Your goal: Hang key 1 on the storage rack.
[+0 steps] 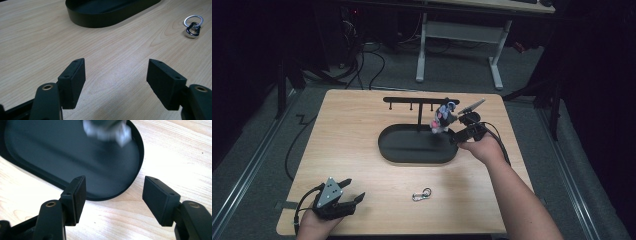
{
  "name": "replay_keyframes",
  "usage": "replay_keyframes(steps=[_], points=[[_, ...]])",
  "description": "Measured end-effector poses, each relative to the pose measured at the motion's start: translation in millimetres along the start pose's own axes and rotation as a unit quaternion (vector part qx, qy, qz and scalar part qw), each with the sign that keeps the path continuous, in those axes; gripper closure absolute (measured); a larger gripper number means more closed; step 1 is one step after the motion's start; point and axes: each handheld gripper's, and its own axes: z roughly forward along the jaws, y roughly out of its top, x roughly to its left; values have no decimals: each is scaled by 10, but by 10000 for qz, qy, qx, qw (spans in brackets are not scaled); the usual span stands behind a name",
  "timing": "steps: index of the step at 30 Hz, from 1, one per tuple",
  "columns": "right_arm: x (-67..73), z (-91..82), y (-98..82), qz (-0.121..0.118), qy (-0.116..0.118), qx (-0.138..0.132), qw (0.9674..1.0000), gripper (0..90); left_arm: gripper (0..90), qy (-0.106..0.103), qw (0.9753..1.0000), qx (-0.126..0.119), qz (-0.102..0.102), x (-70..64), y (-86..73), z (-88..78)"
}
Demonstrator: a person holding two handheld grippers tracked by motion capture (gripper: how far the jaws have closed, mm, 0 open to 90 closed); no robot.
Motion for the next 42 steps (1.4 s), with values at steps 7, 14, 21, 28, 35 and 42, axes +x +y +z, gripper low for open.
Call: replay_keyframes(steps=[7,14,21,28,35,42], points=[[50,-97,-219,-91,12,-181,9998,371,321,-18,10000,-1,15,-14,7,14],[111,-146,-584,-166,38,-519,9985,386,328,-53,10000,47,-11,-39,19,10],[168,-161,-970,-251,121,-1042,9942,400,338,-112,9998,131,-26,-67,19,40],[156,-2,-1430,-313,120,-1644,9858,431,391,-306,9992,258,-87,-116,26,71],[154,182,-1844,-353,244,-2108,9766,439,389,-306,9984,480,-72,-218,43,158],[170,247,-2237,-121,461,-2819,9583,525,554,-451,9956,669,-483,-368,273,339]])
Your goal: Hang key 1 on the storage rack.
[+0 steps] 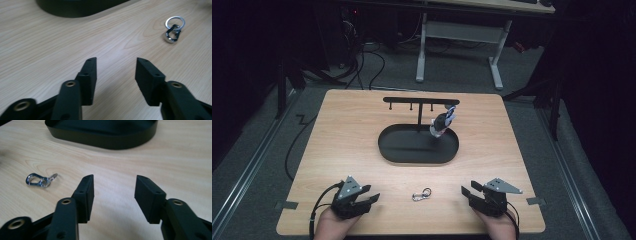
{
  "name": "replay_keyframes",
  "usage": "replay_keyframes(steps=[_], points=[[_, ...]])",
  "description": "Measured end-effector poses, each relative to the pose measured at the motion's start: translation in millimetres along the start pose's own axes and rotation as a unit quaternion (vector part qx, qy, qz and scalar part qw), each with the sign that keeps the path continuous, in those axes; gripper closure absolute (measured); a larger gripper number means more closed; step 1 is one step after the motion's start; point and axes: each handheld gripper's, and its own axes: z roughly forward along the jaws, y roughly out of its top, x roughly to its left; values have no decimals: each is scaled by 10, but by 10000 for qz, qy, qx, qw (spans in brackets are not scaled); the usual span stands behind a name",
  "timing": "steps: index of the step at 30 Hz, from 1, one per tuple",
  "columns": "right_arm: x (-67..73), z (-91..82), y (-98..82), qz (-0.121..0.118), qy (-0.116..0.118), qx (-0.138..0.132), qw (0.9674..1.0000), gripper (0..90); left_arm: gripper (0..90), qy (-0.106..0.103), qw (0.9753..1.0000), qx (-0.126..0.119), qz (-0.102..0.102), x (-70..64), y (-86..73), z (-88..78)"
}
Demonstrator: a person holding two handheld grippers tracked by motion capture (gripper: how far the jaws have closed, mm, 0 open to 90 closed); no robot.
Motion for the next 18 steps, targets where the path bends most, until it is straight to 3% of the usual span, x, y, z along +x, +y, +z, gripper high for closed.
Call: replay_keyframes(steps=[2,4,6,14,18], points=[[-18,-34,-5,52,27,-23,10000,532,654,27,9997,114,197,-122,74,107],[-59,-60,-8,150,-6,-82,9999,551,747,-90,9996,207,144,-225,152,242],[-111,-65,-12,337,89,-132,9993,551,800,-124,9992,304,243,-344,231,379],[-136,-90,-16,358,227,-127,9990,545,807,-198,9975,528,432,-695,437,796],[-137,-92,-12,265,282,-111,9992,545,801,-368,9967,535,497,-889,554,973]])
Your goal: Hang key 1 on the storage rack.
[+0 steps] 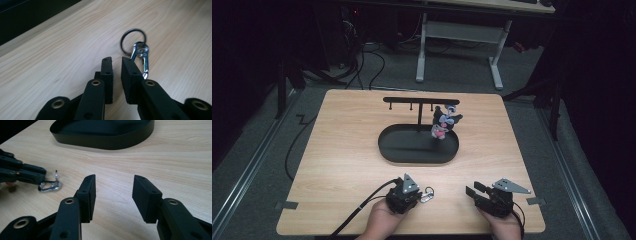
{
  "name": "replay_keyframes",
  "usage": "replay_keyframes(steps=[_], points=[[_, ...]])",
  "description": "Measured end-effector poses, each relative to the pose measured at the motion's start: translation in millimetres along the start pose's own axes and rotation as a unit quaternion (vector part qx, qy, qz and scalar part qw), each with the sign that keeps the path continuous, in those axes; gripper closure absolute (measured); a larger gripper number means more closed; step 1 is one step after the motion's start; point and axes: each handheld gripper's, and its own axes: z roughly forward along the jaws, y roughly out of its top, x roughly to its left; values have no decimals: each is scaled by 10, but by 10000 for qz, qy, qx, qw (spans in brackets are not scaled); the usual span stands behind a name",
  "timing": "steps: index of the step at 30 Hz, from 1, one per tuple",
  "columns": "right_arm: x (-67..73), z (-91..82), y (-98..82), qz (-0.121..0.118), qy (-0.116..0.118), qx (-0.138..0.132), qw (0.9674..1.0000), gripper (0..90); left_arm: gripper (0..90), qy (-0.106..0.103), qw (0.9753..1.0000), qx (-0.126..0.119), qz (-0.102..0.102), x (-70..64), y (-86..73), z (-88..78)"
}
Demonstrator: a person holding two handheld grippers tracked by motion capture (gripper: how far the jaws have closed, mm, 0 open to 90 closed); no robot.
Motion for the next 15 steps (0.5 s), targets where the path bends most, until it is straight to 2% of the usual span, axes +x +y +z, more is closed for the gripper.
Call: replay_keyframes(steps=[7,10,12,15], points=[[-53,-84,4,22,-35,-93,9999,544,808,-389,9987,9,340,-454,354,391],[-111,-116,-2,107,-64,-125,9998,544,810,-479,9980,-43,404,-573,434,459],[-133,-133,-2,146,-57,-139,9998,544,809,-439,9982,-128,378,-546,429,417],[-118,-134,-7,152,-17,-92,9998,541,801,-255,9992,-176,249,-358,334,303]])
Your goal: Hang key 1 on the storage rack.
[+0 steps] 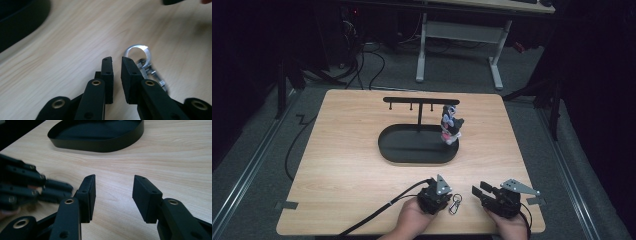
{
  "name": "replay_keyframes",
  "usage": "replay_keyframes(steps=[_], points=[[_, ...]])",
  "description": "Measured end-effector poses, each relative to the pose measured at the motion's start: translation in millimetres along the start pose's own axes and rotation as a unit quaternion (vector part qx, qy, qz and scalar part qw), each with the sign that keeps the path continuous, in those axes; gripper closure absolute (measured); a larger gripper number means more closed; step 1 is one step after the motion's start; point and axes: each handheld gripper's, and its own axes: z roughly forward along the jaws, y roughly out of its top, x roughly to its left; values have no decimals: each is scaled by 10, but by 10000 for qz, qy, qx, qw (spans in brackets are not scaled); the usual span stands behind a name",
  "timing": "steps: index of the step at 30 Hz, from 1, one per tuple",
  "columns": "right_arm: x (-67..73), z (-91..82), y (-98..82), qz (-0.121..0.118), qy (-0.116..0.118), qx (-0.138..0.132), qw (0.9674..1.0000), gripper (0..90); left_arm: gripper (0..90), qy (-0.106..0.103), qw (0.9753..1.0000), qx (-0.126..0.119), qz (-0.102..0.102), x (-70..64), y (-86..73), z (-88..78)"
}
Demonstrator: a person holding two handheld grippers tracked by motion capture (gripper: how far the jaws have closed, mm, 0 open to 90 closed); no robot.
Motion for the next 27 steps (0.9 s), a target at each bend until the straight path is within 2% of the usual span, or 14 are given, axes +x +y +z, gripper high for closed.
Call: replay_keyframes(steps=[4,5,7,10,13,15,16,17,18,20,22,24,26,27], points=[[63,37,-3,-78,57,89,9999,539,784,431,9987,-106,-265,367,-281,-298],[85,45,-4,-89,61,115,9999,539,781,585,9975,-135,-386,490,-397,-417],[127,59,-6,-145,96,154,9997,554,778,771,9955,-146,-538,649,-556,-596],[191,77,-15,-139,137,232,9995,595,753,1112,9920,-174,-564,875,-792,-926],[251,107,-34,-113,157,321,9993,652,642,1271,9897,-209,-631,1047,-1007,-1214],[281,130,-49,-155,131,431,9989,718,565,1463,9864,-373,-649,1095,-1162,-1374],[293,138,-54,-202,119,457,9987,758,532,1498,9846,-485,-761,1132,-1250,-1450],[313,139,-55,-252,76,454,9986,817,509,1470,9839,-516,-877,1165,-1276,-1486],[328,134,-52,-266,96,469,9985,848,478,1464,9832,-533,-955,1213,-1282,-1532],[383,124,-52,-316,102,480,9983,889,442,1572,9796,-703,-1037,1288,-1289,-1598],[455,139,-76,-400,185,580,9973,900,438,1418,9786,-811,-1248,1340,-1307,-1605],[541,163,-102,-573,315,694,9954,900,435,1110,9798,-889,-1403,1356,-1329,-1572],[644,194,-134,-693,490,835,9929,900,435,1045,9813,-854,-1372,1342,-1328,-1535],[697,218,-153,-718,588,911,9915,900,433,1049,9825,-844,-1288,1332,-1316,-1524]])
